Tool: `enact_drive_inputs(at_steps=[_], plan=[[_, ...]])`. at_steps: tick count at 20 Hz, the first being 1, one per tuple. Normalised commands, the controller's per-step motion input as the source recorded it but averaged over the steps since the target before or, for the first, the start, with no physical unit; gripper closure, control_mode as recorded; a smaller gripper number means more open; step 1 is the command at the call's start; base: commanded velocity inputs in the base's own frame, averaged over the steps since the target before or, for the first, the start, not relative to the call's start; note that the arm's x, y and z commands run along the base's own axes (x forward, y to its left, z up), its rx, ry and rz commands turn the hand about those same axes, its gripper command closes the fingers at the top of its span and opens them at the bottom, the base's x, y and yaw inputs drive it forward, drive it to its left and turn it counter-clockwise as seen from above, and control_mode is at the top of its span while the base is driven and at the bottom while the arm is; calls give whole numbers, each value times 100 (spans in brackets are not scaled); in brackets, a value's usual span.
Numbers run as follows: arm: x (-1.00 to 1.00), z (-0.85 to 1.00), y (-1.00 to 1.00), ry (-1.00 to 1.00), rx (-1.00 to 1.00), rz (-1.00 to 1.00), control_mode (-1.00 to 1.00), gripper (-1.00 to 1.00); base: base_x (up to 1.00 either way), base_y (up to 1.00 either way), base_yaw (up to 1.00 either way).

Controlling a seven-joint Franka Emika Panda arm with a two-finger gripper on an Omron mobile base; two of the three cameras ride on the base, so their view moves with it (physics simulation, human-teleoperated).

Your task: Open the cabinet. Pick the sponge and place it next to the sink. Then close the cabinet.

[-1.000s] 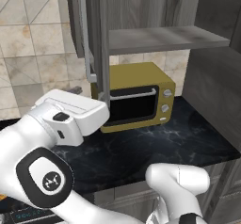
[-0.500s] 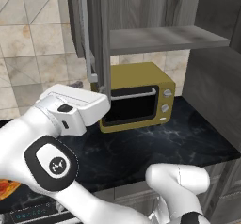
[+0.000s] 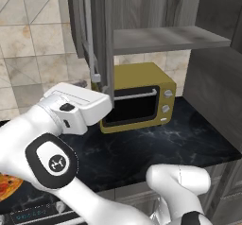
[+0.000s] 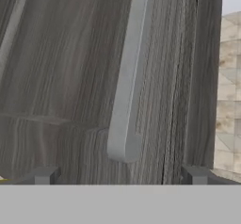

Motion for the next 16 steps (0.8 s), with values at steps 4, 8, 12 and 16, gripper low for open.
enact_drive_inputs(at_steps=[4,8,12,16], plan=[[58,0,-21,0,-1,-20,-100,-100,0,0,0],[79,0,-19,3,-3,-24,-100,-100,0,0,0],[84,0,-14,1,-1,-10,-100,-100,0,0,0],[80,0,-17,0,0,0,-100,-100,0,0,0]])
